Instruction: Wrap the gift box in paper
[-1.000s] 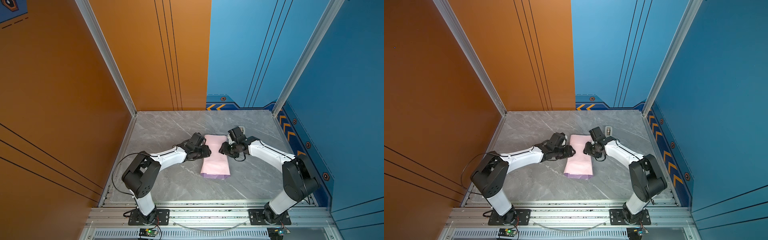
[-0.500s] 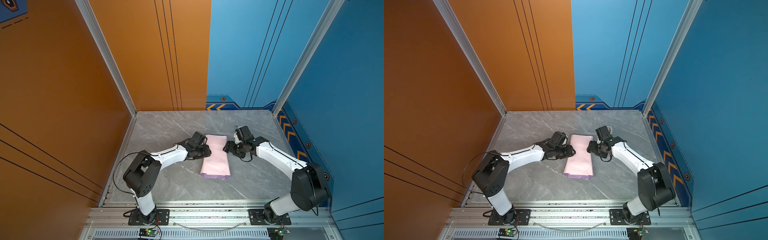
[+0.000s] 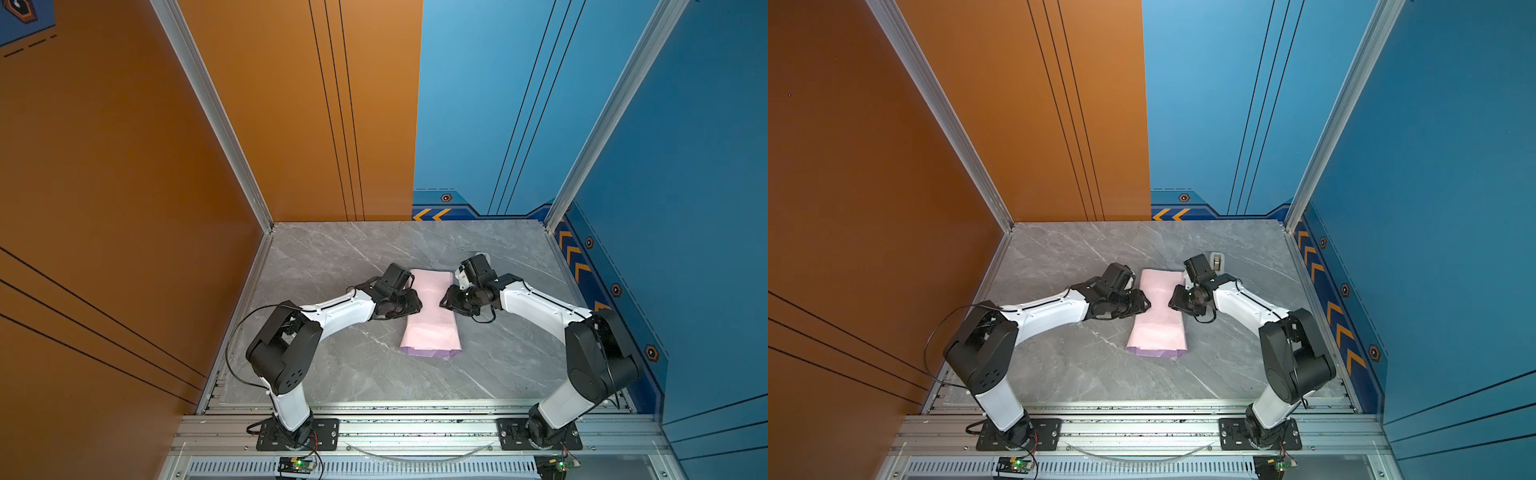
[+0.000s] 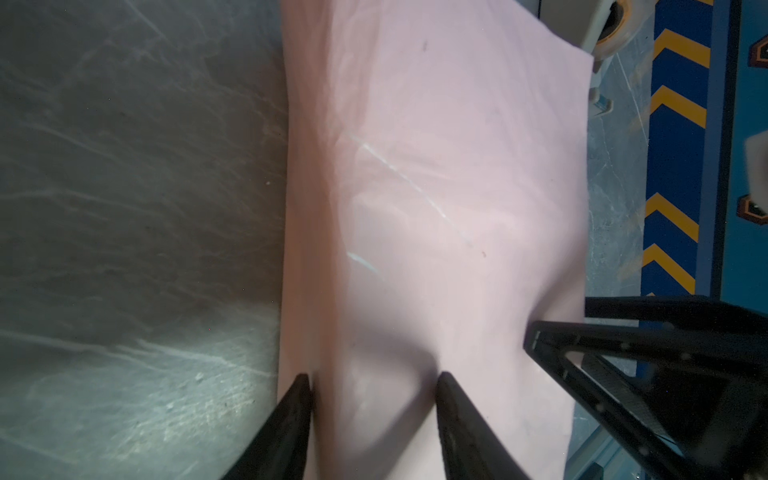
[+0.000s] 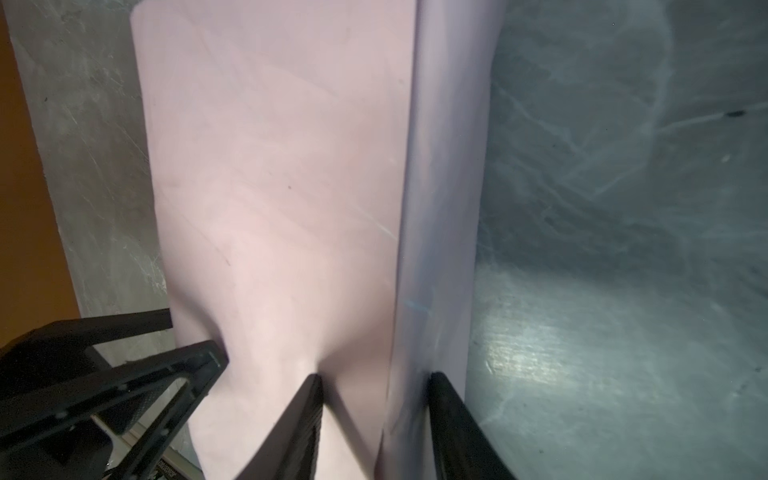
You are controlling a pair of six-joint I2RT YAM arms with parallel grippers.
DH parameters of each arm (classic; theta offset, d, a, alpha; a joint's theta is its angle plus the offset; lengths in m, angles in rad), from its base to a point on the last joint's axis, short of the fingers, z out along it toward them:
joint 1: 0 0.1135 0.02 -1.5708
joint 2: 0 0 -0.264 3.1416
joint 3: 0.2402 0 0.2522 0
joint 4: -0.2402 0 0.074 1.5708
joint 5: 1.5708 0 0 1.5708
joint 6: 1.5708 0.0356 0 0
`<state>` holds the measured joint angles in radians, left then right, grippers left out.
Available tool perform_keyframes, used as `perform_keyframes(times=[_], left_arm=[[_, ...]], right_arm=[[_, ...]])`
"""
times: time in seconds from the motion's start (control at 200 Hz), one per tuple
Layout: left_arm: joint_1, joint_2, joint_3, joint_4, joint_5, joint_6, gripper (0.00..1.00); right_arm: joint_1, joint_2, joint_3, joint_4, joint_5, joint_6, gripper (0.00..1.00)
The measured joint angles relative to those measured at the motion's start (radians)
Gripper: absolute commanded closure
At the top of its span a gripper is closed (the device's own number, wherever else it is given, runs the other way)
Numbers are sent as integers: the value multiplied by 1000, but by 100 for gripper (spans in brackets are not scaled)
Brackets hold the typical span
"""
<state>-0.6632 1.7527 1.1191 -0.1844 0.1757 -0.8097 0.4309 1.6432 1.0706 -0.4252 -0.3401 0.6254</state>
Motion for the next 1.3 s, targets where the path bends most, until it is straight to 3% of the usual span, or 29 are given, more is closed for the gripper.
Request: perform_keyframes(times=[0.275, 0.466, 0.661, 0.976, 1.117, 1.212, 1.297], left_arm=[[66, 2, 24, -35, -23, 24, 52], [95, 10, 75, -90, -57, 82, 46], [99, -59, 92, -117, -74, 139, 50], [96, -35, 160, -37, 33, 202, 84], [85, 65, 190, -26, 67, 223, 88], [79, 111, 193, -26, 72, 235, 88], [79, 124, 193, -14, 76, 243, 88]], right_arm=[[21, 99, 96, 66, 0, 23, 66], [23, 139, 140, 78, 0, 26, 67], [22, 142, 144, 77, 0, 18, 71], [16, 142, 144, 78, -8, 10, 71], [14, 142, 144, 78, -14, 11, 70], [12, 142, 144, 77, -16, 13, 61], [8, 141, 142, 73, -15, 6, 39]])
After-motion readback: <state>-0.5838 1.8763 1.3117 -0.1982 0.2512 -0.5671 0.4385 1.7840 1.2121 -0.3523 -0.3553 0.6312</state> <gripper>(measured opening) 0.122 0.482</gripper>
